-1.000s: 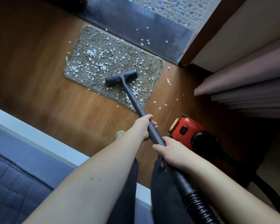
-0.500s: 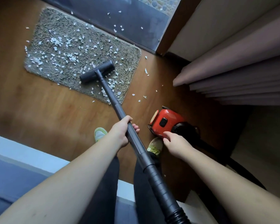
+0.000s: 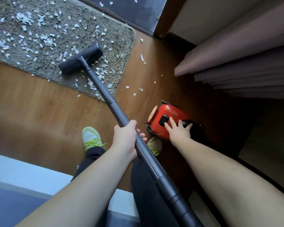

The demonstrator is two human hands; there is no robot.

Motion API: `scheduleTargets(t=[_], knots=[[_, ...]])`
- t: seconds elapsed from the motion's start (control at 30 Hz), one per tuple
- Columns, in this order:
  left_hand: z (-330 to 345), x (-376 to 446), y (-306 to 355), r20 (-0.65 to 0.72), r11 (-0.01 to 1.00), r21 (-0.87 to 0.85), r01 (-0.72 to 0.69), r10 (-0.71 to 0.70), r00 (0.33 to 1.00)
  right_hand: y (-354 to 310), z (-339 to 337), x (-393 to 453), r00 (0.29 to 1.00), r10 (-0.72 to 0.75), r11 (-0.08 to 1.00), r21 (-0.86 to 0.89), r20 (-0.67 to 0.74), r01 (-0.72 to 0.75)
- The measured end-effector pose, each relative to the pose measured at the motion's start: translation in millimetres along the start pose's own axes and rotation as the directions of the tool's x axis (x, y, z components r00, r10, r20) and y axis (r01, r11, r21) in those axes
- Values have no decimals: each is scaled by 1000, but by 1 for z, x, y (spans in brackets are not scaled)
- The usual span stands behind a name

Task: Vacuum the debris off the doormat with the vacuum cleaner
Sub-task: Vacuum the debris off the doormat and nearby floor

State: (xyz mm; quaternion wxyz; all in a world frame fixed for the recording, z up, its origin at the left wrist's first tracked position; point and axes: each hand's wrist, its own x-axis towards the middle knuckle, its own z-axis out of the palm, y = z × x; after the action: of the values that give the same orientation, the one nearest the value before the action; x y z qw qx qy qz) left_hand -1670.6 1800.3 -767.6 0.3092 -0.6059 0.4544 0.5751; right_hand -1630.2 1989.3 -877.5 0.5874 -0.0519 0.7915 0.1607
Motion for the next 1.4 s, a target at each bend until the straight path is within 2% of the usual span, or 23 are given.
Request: scheduleTargets(t=[0.13,0.2,0.4,0.53,1.03,1.23,1.27,1.33,1.37,1.4], knots=[[-4,2,-7,16,1000,-24,4,-4,1000,7,20,21,997,-77,979,-193,-31,70],[-7,2,-9,31,999,-48,6,-5,1000,9,26,26,994,-101,969,-228,-32,91],[-13,4,-9,43,998,-63,0,2,999,15,24,31,978,-186,953,-261,-96,156],[-11,4,-8,43,997,-75,11,-8,999,17,19,37,972,-228,934,-295,-65,199],[-10,11,-13,47,998,-56,2,0,999,14,17,48,976,-214,936,-291,-25,198],[-10,8,-11,49,999,-44,26,-24,999,18,15,39,972,-236,903,-375,-20,211],[-11,7,-9,49,999,-28,43,-41,998,16,13,35,970,-241,906,-369,-42,209],[-17,4,2,59,996,35,79,-81,995,2,-2,19,967,-211,960,-218,-145,177],[-21,4,10,67,992,80,97,-103,992,-8,-14,8,973,-155,988,-47,-170,149],[-26,5,19,75,986,124,107,-117,990,-18,-30,-6,984,-95,969,215,-148,126]])
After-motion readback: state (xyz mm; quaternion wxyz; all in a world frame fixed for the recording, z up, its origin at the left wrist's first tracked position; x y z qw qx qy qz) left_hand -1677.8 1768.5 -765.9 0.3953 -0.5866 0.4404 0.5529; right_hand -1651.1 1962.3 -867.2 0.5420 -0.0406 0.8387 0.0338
